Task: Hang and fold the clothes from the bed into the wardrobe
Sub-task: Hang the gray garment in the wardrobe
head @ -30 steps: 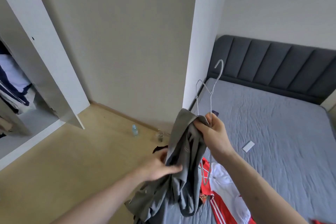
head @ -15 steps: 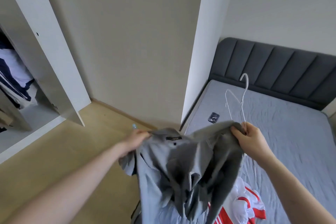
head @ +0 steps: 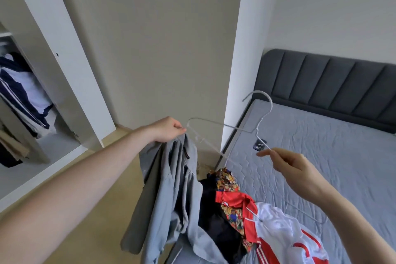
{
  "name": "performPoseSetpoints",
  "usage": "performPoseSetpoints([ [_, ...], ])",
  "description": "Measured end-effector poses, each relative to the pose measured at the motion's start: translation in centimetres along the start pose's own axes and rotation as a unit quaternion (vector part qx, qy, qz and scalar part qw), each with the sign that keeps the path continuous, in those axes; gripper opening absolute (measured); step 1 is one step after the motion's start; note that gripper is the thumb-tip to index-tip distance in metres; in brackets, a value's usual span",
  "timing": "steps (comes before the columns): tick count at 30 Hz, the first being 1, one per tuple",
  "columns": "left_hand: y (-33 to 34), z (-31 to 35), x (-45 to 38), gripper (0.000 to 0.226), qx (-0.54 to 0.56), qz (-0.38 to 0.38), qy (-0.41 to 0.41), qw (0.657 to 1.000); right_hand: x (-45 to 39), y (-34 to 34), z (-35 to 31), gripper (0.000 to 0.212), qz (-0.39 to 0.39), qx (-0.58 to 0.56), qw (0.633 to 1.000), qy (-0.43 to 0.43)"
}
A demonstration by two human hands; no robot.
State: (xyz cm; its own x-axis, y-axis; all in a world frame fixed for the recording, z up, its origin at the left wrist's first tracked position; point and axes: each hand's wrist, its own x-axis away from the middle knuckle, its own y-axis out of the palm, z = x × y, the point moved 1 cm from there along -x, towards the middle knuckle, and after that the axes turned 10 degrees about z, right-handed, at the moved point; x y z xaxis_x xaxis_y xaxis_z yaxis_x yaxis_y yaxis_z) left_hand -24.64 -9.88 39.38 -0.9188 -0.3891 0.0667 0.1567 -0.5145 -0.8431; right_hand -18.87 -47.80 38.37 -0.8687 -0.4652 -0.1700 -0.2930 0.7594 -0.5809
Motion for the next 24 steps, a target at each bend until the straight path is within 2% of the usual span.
performPoseSetpoints([
  [3,-0.6,-0.5,-0.5,0.022,-0.008,-0.009,-0.020,1.000,0.3,-0.1,-0.8,0.033,-0.024,-0.011,0.999,-0.018],
  [7,-1.9,-1.6,-1.1,0.030,-0.057,0.037,-0.014,0.998,0.3,0.0,-1.2,0.037,-0.041,-0.021,0.999,-0.019],
  [11,-3.4,-1.9,-1.5,0.025,-0.058,0.092,0.007,0.994,-0.1,0.8,-1.0,0.038,-0.094,0.000,0.995,-0.016],
  [14,-4.1,-1.0,-1.3,0.023,-0.040,0.091,0.020,0.995,-0.5,1.7,-1.2,0.038,-0.101,0.002,0.995,-0.022],
  [21,-3.8,3.8,1.3,0.021,0.066,0.036,0.080,0.994,-1.0,3.9,-2.2,0.034,-0.051,0.006,0.997,-0.057],
  [24,-3.8,5.2,2.1,0.030,0.190,0.017,0.076,0.979,-1.2,4.6,-2.2,0.033,-0.031,-0.008,0.998,-0.061],
])
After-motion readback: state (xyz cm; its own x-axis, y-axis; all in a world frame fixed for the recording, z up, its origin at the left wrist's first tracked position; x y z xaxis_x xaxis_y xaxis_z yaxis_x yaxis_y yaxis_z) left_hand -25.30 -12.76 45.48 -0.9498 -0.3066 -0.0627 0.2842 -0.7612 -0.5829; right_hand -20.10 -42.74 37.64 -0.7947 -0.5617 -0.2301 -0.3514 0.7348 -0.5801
